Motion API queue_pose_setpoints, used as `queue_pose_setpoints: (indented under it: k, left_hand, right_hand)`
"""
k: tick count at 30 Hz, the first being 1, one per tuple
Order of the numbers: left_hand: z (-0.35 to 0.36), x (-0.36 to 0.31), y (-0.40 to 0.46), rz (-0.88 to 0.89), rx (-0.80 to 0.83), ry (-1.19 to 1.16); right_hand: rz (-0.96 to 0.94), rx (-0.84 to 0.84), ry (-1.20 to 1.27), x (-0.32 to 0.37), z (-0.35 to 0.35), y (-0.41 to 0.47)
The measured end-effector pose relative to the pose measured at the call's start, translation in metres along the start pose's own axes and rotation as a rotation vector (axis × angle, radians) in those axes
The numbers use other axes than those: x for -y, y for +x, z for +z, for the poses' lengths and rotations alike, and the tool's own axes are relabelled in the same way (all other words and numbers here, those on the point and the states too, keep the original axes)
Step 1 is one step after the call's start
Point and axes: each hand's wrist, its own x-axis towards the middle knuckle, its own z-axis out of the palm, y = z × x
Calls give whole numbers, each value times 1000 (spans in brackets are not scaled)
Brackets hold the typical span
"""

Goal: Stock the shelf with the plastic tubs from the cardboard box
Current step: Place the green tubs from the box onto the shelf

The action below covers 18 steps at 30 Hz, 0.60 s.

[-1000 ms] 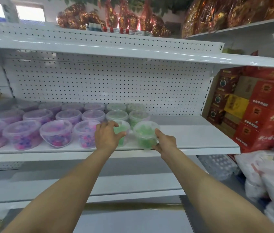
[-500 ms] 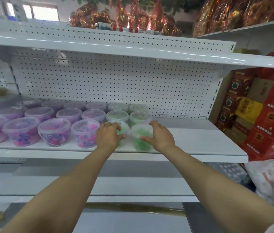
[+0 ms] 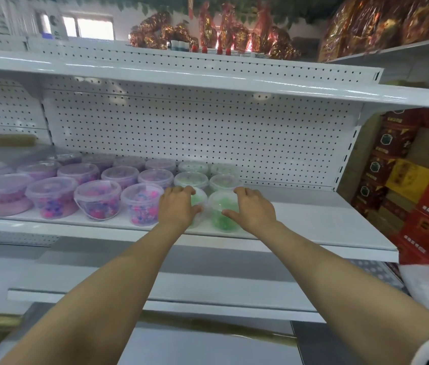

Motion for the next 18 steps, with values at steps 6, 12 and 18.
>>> queue_pose_setpoints:
  k: [6, 12, 18]
  left_hand:
    - [-29, -10, -19, 22, 1, -34]
    - [-66, -36, -69, 23, 9, -138]
    - [-85, -57, -144, 104, 35, -238]
  right_hand:
    - [-44, -78, -41, -4, -36, -29]
    - [55, -105, 149, -1, -72, -93]
    - [155, -85, 213, 1, -100, -187]
